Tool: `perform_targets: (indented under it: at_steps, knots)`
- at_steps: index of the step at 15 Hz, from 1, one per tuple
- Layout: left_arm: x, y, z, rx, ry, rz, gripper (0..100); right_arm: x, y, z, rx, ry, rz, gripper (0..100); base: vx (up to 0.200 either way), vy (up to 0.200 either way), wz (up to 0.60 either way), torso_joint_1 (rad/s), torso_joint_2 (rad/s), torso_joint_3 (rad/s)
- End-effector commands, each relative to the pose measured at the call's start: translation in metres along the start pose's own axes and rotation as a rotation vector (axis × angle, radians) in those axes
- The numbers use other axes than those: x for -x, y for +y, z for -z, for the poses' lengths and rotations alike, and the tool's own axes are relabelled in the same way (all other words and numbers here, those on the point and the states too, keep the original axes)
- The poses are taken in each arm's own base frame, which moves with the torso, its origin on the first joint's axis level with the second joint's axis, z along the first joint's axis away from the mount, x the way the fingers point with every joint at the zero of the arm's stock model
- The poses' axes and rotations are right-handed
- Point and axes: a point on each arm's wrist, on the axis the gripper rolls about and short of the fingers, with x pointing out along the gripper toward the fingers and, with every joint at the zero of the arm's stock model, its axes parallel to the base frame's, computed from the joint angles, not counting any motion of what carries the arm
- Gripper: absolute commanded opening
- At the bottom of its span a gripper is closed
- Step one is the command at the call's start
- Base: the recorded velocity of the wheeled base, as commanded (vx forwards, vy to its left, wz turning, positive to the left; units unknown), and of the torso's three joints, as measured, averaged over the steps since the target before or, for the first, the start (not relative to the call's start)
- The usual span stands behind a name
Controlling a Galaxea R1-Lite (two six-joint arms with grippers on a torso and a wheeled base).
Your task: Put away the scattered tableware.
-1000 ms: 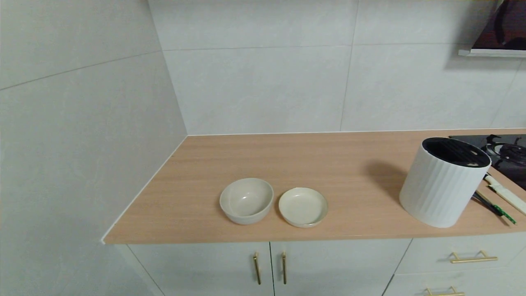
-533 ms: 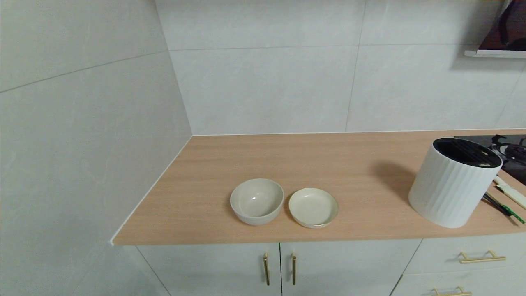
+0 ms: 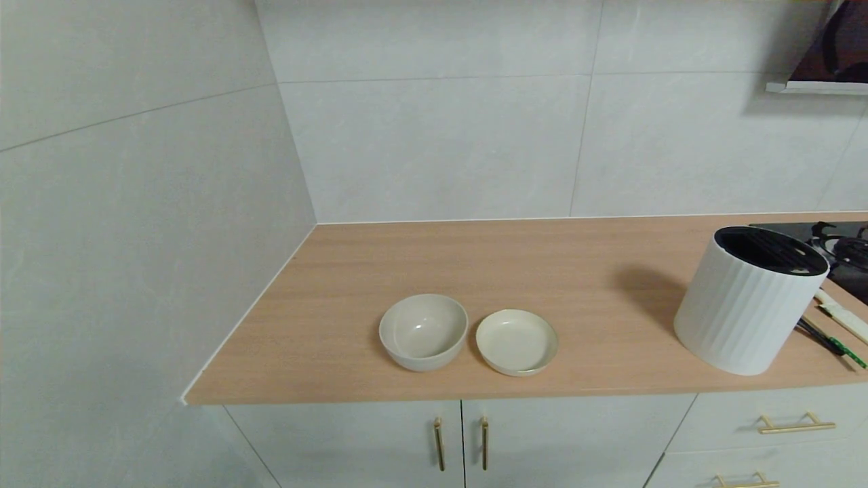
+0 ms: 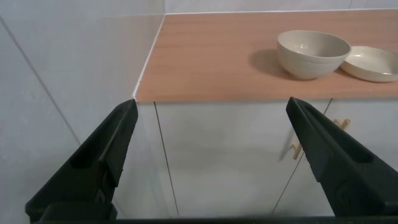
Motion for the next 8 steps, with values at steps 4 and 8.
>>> perform_targets:
  at_steps: [4,8]
  knots:
    - [-0.0001,0.0,0.0001,0.0,0.002,0.0,100,-0.0002,0.0,0.0003,0.0,0.002,-0.001,100,0.0,0.0,0.0,-0.198,0.44,0.234]
    - [-0.0001,0.0,0.0001,0.0,0.002,0.0,100,0.0,0.0,-0.0001,0.0,0.001,-0.001,100,0.0,0.0,0.0,-0.242,0.54,0.295]
